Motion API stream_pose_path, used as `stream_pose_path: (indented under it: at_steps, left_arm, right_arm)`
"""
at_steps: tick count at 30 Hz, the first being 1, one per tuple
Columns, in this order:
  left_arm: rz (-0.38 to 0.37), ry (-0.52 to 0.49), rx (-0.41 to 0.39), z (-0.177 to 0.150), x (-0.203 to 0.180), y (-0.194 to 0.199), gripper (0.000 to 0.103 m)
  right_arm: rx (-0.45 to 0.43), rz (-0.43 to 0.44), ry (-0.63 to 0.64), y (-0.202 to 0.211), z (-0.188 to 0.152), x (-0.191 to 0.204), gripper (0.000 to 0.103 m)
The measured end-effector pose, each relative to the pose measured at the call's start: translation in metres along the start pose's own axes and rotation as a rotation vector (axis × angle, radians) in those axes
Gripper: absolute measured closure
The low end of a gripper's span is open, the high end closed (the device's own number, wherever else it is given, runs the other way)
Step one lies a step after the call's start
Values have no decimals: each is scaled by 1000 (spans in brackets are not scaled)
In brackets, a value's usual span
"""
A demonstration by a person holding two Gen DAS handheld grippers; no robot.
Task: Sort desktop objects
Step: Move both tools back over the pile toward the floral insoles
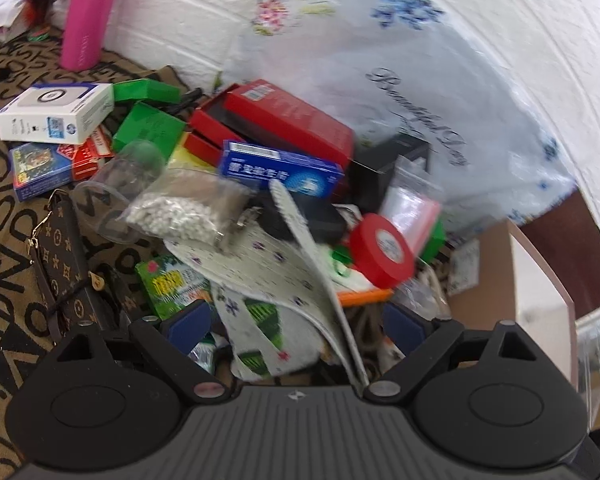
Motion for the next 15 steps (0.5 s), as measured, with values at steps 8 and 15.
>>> stream_pose_path:
  at_steps: [8, 15]
  left_arm:
    - [31, 81, 14, 9, 20, -23, 16]
    - [1, 144, 8, 16, 26, -34, 29]
  right_arm:
    - [44, 38, 19, -35, 3, -3, 10]
    - [80, 70, 8, -60, 1, -4, 11]
Point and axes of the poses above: each gripper's, at about its wrist camera, not at the fingertips, and y roughly against the way its jaws point, x to its left, z to its top, the point moved 8 cm from there along -y, roughly the way its jaws point, and after that the axes turned 6 degrees about y, right-handed, at the moved point
